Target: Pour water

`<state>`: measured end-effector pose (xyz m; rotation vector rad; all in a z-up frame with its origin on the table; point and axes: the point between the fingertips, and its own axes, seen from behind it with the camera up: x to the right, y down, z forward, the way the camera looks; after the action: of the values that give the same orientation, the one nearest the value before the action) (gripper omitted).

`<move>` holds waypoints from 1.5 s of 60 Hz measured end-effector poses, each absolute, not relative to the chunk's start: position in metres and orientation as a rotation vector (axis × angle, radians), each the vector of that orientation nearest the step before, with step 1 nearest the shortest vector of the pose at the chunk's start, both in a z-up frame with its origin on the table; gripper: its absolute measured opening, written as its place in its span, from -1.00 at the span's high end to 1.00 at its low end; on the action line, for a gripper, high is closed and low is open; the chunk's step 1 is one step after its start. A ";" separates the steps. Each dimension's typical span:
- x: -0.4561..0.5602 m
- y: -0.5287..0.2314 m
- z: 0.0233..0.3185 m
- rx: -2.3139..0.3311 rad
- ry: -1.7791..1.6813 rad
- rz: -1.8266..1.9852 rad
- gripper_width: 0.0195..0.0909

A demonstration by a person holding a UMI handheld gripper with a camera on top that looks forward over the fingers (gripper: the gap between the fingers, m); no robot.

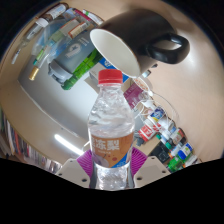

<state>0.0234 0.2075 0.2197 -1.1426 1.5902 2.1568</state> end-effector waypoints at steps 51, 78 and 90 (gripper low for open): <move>0.412 0.217 0.183 -1.718 0.142 -0.111 0.27; 0.436 0.227 0.084 -1.762 0.226 -0.159 0.24; 0.435 0.224 0.086 -1.746 0.209 -0.145 0.18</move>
<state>0.4348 0.2245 0.0860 -1.7465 0.2091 -0.1450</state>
